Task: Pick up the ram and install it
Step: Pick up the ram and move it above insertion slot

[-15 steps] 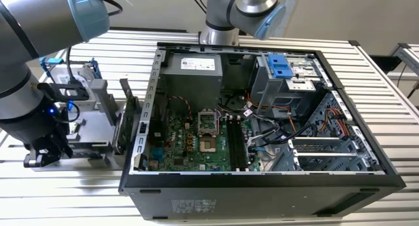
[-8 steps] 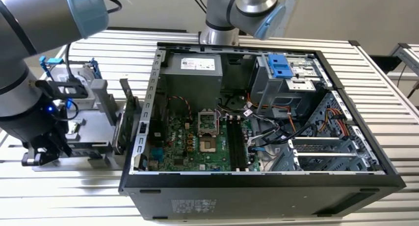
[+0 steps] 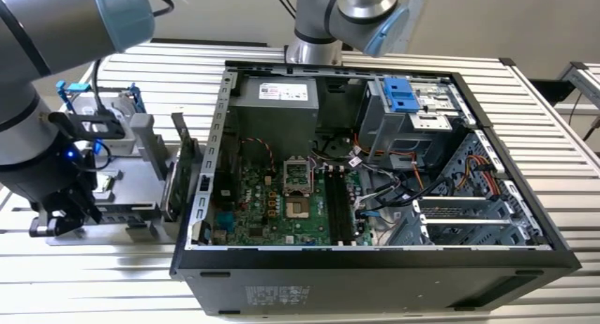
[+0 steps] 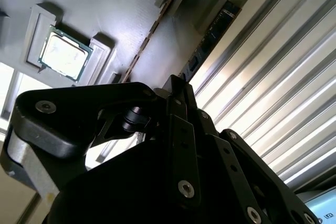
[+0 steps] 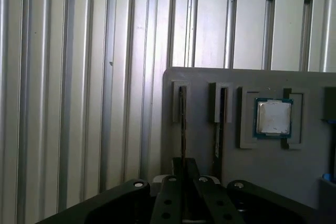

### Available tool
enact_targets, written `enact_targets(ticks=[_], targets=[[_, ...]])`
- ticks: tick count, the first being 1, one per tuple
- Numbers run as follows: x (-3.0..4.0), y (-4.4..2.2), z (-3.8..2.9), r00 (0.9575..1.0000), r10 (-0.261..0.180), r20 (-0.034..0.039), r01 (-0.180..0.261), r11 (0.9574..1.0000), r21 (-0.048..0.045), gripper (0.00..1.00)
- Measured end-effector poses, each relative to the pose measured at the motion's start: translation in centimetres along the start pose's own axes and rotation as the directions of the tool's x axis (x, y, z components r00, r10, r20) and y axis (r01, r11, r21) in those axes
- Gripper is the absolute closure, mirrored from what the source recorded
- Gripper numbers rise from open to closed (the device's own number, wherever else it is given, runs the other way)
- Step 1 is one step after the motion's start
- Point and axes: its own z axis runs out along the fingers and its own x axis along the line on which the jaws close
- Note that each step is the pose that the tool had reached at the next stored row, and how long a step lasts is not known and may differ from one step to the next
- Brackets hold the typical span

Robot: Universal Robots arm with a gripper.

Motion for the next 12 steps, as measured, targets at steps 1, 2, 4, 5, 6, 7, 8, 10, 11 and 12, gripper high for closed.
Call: enact_targets(ticks=[1, 2, 4, 5, 6, 7, 8, 10, 11, 12], targets=[[0.0, 0.0, -0.05, 1.0, 0.0, -0.0001, 0.0, 1.0, -0.0001, 1.0], [0.0, 0.0, -0.1, 1.0, 0.0, -0.0002, 0.0, 1.0, -0.0002, 1.0], [-0.01, 0.01, -0.22, 1.0, 0.0, -0.0001, 0.0, 1.0, -0.0001, 1.0], [-0.01, 0.01, -0.29, 1.0, 0.0, -0.0002, 0.0, 1.0, -0.0002, 1.0], [-0.01, 0.01, -0.36, 1.0, 0.0, -0.0001, 0.0, 1.0, -0.0001, 1.0], [-0.02, 0.01, -0.43, 1.0, 0.0, -0.0001, 0.0, 1.0, -0.0001, 1.0], [-0.02, 0.01, -0.48, 1.0, 0.0, -0.0001, 0.0, 1.0, -0.0001, 1.0], [-0.02, 0.02, -0.6, 1.0, 0.0, 0.0, 0.0, 1.0, 0.0, 1.0], [-0.02, 0.02, -0.66, 1.0, 0.0, 0.0, 0.0, 1.0, 0.0, 1.0], [-0.03, 0.03, -0.73, 1.0, 0.0, -0.0001, 0.0, 1.0, -0.0001, 1.0]])
